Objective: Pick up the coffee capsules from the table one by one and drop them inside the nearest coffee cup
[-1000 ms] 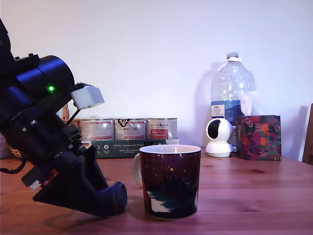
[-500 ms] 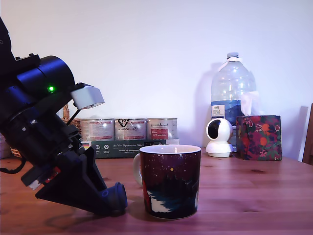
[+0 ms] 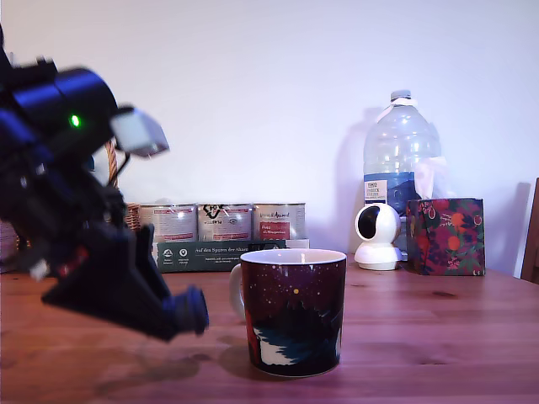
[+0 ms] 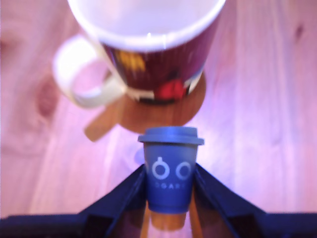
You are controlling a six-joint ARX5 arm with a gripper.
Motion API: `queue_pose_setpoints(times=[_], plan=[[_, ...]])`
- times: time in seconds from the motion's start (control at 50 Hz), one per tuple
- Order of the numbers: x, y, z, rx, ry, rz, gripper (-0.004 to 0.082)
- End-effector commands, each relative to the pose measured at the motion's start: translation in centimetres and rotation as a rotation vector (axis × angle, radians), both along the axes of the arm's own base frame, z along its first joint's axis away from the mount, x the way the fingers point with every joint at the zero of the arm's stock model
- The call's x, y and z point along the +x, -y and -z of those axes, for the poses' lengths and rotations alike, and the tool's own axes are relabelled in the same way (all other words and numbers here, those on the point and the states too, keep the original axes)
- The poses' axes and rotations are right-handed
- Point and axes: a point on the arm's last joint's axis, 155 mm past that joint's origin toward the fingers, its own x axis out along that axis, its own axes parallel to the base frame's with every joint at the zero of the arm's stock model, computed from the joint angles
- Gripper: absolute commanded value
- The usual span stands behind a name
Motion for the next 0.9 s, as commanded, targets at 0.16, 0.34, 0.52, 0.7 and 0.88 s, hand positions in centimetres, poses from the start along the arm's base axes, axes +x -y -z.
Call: queue_pose_setpoints(times=[0.16, 0.34, 0.52, 0.7, 0.88], plan=[[-1.0, 0.6, -3.4, -0.062, -0.01, -0.042, 0.0193], [-2.2, 1.1, -5.7, -0.097, 0.011, -0.031, 0.0193], [-3.4, 2.2, -6.7, -0.138, -0.082, -0.096, 0.0193], [-4.2, 3.0, -6.8, -0.151, -0.128, -0.107, 0.0193], [-3.7, 4.0, -7.6, -0.202, -0.152, -0.15, 0.0193]])
